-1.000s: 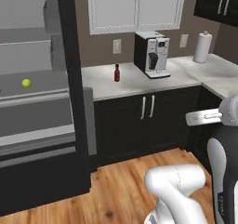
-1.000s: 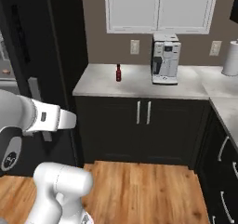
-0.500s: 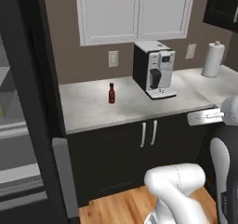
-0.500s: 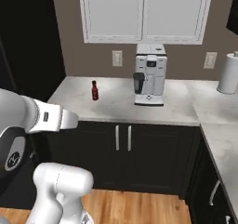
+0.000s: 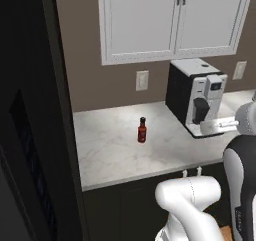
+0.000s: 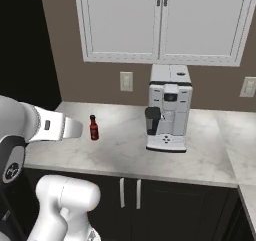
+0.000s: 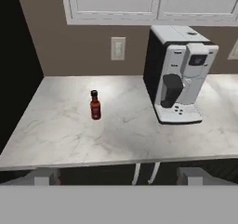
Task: Place the ketchup and condiment bottle from the counter to the top shelf of the fridge. If the existing items in the fridge are on the top shelf, move them to other shelves.
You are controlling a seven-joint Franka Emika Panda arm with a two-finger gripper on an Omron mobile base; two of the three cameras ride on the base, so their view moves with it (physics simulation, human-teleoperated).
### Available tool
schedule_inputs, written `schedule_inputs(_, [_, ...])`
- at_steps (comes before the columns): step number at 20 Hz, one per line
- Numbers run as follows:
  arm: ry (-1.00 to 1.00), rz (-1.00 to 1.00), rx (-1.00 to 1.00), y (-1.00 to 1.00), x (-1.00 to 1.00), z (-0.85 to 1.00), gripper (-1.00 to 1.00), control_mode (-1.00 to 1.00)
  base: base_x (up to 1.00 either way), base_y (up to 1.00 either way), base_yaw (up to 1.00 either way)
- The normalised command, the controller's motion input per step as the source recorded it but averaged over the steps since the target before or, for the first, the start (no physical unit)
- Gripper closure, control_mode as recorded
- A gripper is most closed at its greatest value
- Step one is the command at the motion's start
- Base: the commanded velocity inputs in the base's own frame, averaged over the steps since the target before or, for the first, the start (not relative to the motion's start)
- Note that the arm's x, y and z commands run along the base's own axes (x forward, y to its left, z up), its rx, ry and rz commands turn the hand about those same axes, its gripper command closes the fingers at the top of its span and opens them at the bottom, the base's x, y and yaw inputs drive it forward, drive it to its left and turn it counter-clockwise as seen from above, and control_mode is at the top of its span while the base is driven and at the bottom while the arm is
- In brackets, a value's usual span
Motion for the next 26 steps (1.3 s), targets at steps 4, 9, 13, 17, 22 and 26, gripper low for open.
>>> schedule_inputs(4, [0.00,0.00,0.00,0.00,0.00,0.00,-1.00,1.00,0.46,0.00,0.16])
schedule_inputs(9, [0.12,0.06,0.01,0.00,0.19,-0.38,-1.00,-1.00,0.05,0.00,0.03])
schedule_inputs(13, [0.13,0.03,0.06,0.10,0.39,-0.81,-1.00,-1.00,0.00,0.00,0.00])
schedule_inputs(17, [0.09,0.00,0.02,0.30,0.73,-0.75,-1.00,-1.00,0.00,0.00,0.00])
schedule_inputs(22, [0.07,0.00,0.00,0.10,0.85,-0.64,-1.00,-1.00,0.00,0.00,0.00])
schedule_inputs(26, [0.00,0.00,0.00,0.23,0.71,-0.66,-1.00,-1.00,0.00,0.00,0.00])
